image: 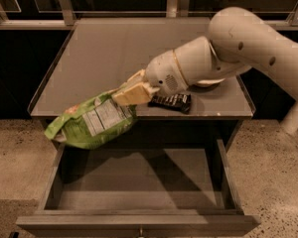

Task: Pick green rice chip bag from top drawer and place on counter

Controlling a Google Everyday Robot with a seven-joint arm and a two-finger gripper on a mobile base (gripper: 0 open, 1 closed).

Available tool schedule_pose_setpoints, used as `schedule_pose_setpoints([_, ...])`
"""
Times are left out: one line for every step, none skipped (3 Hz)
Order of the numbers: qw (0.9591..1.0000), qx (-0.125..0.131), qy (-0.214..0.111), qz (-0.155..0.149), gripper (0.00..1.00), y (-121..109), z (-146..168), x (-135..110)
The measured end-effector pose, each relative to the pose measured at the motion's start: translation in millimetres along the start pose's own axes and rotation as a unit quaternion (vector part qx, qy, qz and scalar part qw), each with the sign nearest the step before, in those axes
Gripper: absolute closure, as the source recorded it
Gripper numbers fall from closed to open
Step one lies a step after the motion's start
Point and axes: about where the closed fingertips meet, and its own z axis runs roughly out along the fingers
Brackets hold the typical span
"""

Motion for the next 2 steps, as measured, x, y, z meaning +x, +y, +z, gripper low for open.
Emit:
schedule_pose_setpoints([0.9998,-0.005,0.012,-0.013,1.0,-35,-9,-29])
schedule_pose_setpoints([0.9999,-0.001,0.009,-0.013,1.0,-70,-21,-49])
